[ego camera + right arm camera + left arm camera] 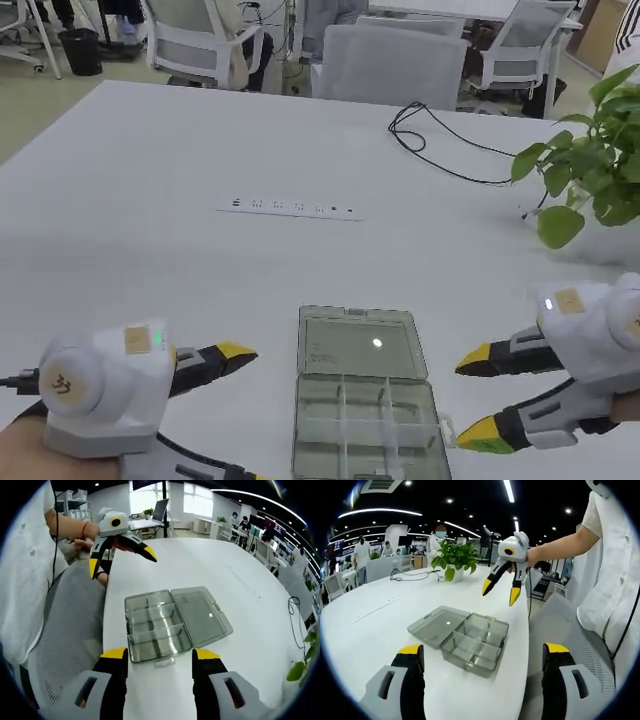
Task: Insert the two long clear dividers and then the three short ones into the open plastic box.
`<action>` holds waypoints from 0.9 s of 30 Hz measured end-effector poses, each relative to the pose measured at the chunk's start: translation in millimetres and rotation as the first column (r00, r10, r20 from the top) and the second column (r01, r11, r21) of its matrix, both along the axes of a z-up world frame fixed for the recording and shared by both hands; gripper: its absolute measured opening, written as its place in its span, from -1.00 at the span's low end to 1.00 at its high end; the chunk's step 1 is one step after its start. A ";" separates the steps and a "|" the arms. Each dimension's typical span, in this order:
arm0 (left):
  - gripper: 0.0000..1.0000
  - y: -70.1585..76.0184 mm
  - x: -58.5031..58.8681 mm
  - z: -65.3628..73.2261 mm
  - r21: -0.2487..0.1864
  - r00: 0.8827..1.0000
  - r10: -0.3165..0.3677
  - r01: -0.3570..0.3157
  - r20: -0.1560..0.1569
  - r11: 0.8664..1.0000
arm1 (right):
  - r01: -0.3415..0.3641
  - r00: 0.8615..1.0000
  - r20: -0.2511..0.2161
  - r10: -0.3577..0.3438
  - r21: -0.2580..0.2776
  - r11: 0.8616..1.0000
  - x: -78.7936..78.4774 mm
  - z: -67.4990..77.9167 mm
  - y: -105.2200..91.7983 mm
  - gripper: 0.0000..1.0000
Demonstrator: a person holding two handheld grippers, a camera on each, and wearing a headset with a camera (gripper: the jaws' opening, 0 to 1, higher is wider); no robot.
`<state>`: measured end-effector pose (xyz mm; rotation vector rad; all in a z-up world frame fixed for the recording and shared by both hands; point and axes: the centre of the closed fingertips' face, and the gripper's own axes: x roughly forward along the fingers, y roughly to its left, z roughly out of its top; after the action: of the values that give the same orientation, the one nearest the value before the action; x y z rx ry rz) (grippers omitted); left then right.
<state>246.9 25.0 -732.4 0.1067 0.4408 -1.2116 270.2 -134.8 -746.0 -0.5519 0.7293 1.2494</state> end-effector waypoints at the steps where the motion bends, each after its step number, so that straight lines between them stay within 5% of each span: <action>1: 1.00 0.1 -0.2 0.0 0.001 1.000 -0.001 0.001 0.000 1.000 | 0.007 1.000 -0.001 -0.007 0.010 1.000 -1.1 0.9 -0.8 0.12; 10: 1.00 4.8 1.3 -3.9 0.021 1.000 0.004 -0.004 0.000 1.000 | 0.062 0.997 0.036 -0.065 0.079 0.995 -8.1 2.8 -13.6 0.53; 27: 1.00 15.5 -2.6 -17.7 0.059 1.000 0.018 -0.017 -0.018 0.998 | 0.149 0.988 0.014 -0.151 0.122 0.981 -25.1 -14.5 -36.3 0.97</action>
<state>244.3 40.5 -750.0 0.1412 0.4927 -1.1832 245.1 -171.0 -760.5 -0.4035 0.6589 1.1370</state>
